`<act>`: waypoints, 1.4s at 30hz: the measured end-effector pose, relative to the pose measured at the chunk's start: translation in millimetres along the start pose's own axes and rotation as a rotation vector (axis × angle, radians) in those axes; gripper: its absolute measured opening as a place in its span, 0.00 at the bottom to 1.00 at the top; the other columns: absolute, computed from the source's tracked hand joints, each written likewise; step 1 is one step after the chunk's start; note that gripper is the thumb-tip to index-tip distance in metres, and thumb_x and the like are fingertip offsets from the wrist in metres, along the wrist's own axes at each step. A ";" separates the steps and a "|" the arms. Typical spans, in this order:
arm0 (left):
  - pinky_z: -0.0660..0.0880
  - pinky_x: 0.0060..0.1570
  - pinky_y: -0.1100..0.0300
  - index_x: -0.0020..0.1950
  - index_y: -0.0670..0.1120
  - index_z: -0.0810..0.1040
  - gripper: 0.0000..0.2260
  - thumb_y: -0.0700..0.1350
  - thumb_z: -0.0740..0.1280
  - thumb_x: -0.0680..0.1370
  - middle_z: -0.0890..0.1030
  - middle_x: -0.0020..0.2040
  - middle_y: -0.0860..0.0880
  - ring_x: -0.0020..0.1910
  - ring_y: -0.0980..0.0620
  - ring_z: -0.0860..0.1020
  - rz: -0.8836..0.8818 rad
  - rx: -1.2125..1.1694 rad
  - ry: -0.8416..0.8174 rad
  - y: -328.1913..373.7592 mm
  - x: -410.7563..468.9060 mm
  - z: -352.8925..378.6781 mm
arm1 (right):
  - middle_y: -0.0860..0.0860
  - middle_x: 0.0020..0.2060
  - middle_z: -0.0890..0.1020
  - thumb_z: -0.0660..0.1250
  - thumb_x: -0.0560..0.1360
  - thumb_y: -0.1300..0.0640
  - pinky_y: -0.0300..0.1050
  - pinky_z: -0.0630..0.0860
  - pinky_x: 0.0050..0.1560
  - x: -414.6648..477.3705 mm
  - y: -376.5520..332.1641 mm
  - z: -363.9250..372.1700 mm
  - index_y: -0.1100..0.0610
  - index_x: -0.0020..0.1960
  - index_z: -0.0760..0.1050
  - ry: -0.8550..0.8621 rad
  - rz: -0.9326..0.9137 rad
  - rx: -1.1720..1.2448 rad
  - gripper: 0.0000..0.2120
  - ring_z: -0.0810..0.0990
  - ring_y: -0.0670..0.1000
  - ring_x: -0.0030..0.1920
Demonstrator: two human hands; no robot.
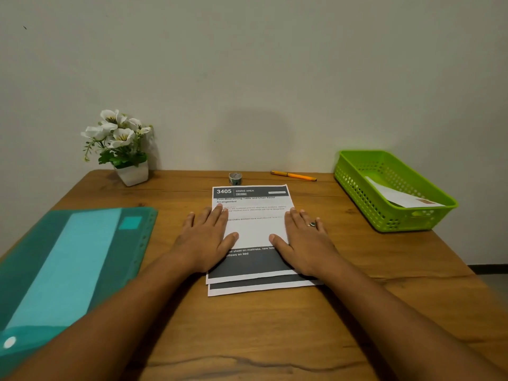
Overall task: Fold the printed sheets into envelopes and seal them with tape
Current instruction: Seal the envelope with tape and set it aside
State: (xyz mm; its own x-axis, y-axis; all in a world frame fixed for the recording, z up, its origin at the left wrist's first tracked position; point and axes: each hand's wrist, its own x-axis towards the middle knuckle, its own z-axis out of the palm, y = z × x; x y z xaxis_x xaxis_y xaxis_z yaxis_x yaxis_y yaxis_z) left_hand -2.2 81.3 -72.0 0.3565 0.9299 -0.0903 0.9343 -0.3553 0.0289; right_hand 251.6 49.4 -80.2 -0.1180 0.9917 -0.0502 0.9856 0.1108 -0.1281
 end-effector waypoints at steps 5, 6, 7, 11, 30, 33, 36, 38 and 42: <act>0.43 0.80 0.43 0.84 0.48 0.43 0.30 0.61 0.43 0.85 0.43 0.84 0.49 0.83 0.48 0.43 0.000 -0.005 0.017 0.1 -0.9 1.2 | 0.53 0.85 0.46 0.43 0.85 0.38 0.63 0.41 0.81 7.4 -65.6 9.1 0.52 0.85 0.47 0.028 -0.187 0.001 0.33 0.42 0.55 0.84; 0.43 0.80 0.43 0.84 0.49 0.43 0.29 0.60 0.43 0.85 0.43 0.84 0.49 0.83 0.49 0.43 -0.002 -0.002 0.019 -0.1 -1.2 1.7 | 0.53 0.85 0.47 0.44 0.86 0.40 0.63 0.41 0.81 8.5 -76.0 11.7 0.52 0.85 0.48 0.035 -0.214 0.009 0.31 0.42 0.55 0.84; 0.43 0.80 0.44 0.84 0.49 0.43 0.29 0.59 0.43 0.86 0.43 0.84 0.49 0.83 0.49 0.43 -0.003 0.000 0.024 -0.3 -1.6 2.1 | 0.53 0.85 0.48 0.44 0.86 0.41 0.63 0.41 0.82 9.5 -82.2 13.8 0.51 0.85 0.48 0.043 -0.226 0.013 0.30 0.43 0.56 0.84; 0.43 0.80 0.44 0.84 0.49 0.43 0.29 0.58 0.43 0.86 0.43 0.84 0.49 0.83 0.49 0.43 -0.003 0.000 0.018 -0.7 -1.6 1.3 | 0.52 0.85 0.46 0.44 0.85 0.36 0.62 0.41 0.82 9.2 -67.7 13.9 0.46 0.85 0.46 0.020 -0.184 0.037 0.32 0.41 0.55 0.84; 0.45 0.79 0.40 0.84 0.53 0.46 0.50 0.80 0.45 0.69 0.45 0.84 0.49 0.82 0.46 0.45 0.043 -0.028 -0.134 -5.4 1.0 -17.1 | 0.51 0.85 0.45 0.41 0.75 0.21 0.63 0.42 0.81 -2.7 6.3 -0.8 0.50 0.85 0.43 -0.028 0.006 0.001 0.49 0.41 0.54 0.84; 0.56 0.78 0.41 0.81 0.56 0.57 0.42 0.75 0.62 0.72 0.55 0.82 0.51 0.80 0.47 0.55 0.077 -0.098 -0.144 -9.4 7.0 -32.0 | 0.51 0.85 0.45 0.44 0.74 0.20 0.63 0.42 0.81 -1.4 4.5 -5.4 0.50 0.85 0.44 -0.072 0.019 0.013 0.49 0.42 0.55 0.84; 0.66 0.73 0.44 0.75 0.57 0.65 0.39 0.72 0.71 0.70 0.62 0.78 0.52 0.75 0.49 0.61 0.071 -0.140 -0.166 -10.0 16.5 -38.6 | 0.52 0.85 0.47 0.49 0.75 0.21 0.63 0.45 0.81 1.1 3.4 -15.6 0.49 0.85 0.45 -0.114 0.017 0.013 0.48 0.45 0.56 0.84; 0.68 0.71 0.44 0.72 0.56 0.67 0.39 0.72 0.73 0.67 0.64 0.76 0.52 0.73 0.49 0.63 0.056 -0.128 -0.199 -9.0 22.7 -41.6 | 0.52 0.84 0.50 0.53 0.76 0.23 0.62 0.48 0.80 2.8 3.6 -25.9 0.48 0.85 0.48 -0.138 -0.002 -0.002 0.46 0.49 0.57 0.83; 0.72 0.65 0.47 0.69 0.56 0.67 0.39 0.70 0.76 0.65 0.70 0.70 0.52 0.65 0.50 0.68 0.053 -0.110 -0.163 0.0 21.7 -52.9 | 0.54 0.80 0.64 0.60 0.75 0.27 0.61 0.63 0.74 4.0 -1.2 -43.1 0.49 0.83 0.54 -0.096 -0.061 -0.087 0.44 0.64 0.60 0.77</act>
State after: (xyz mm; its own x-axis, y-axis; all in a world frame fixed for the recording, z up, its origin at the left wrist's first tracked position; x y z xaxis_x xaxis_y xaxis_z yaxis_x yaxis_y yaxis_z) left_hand 5.8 106.4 -21.4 0.4081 0.8793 -0.2454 0.9123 -0.3828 0.1453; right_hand 255.1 56.0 -37.6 -0.1848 0.9727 -0.1403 0.9825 0.1798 -0.0481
